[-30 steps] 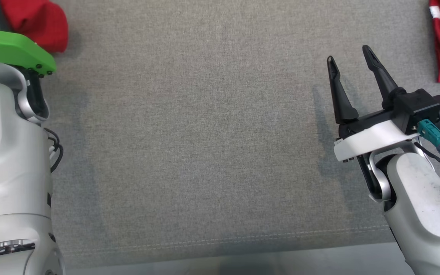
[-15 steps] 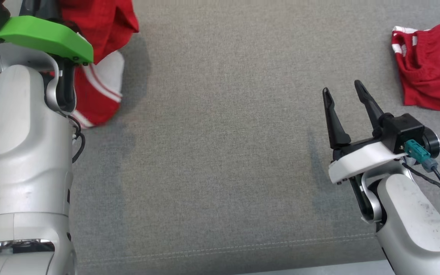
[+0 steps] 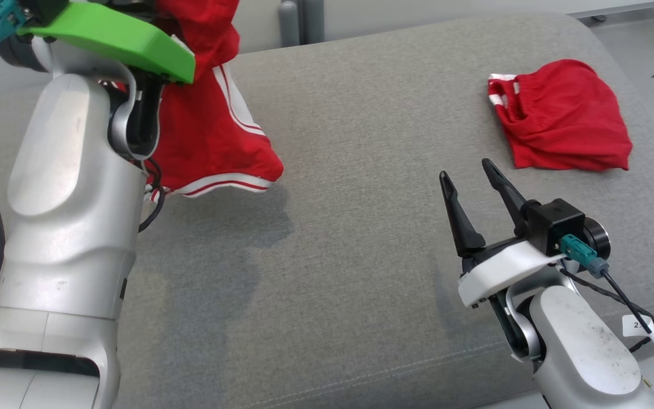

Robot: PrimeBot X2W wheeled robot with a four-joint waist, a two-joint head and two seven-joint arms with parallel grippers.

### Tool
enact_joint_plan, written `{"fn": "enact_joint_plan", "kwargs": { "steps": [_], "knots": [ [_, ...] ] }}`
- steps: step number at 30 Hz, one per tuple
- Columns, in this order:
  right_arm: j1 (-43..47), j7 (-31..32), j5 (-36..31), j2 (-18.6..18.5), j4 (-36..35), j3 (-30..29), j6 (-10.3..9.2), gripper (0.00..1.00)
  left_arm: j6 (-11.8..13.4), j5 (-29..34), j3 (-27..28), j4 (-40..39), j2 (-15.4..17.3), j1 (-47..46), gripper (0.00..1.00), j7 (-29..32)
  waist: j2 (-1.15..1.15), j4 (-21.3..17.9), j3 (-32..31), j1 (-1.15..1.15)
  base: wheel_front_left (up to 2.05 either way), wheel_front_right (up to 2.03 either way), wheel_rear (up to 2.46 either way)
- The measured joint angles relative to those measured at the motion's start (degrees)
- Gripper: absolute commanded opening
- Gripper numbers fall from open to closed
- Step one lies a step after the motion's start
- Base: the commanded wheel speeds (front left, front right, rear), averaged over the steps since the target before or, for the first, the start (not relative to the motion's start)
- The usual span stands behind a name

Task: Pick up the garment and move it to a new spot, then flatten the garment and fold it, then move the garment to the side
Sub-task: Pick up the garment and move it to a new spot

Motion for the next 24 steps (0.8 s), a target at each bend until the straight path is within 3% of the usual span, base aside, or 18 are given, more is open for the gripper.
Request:
{"fn": "enact_joint_plan", "kwargs": {
  "steps": [6,17,24],
  "knots": [
    [0.75,-0.05,0.01,0.07,0.22,0.23,0.05,1.00,0.51,-3.69,-4.97,-2.33,0.01,-0.71,0.00,0.10,0.00,-4.48,-1.47,0.00,0.00,0.00,0.00],
    [0.83,-0.48,0.18,-0.02,-0.67,-0.64,0.04,1.00,6.97,-6.13,-11.41,0.75,0.03,3.42,0.00,2.69,0.00,-9.33,-0.33,0.00,0.00,0.00,0.00],
    [0.58,-0.49,0.34,0.68,-0.79,0.19,0.60,1.00,9.13,-6.17,-15.79,3.75,0.20,6.23,0.00,3.04,0.00,-10.64,2.04,0.00,0.00,0.00,0.00]
  ]
}}
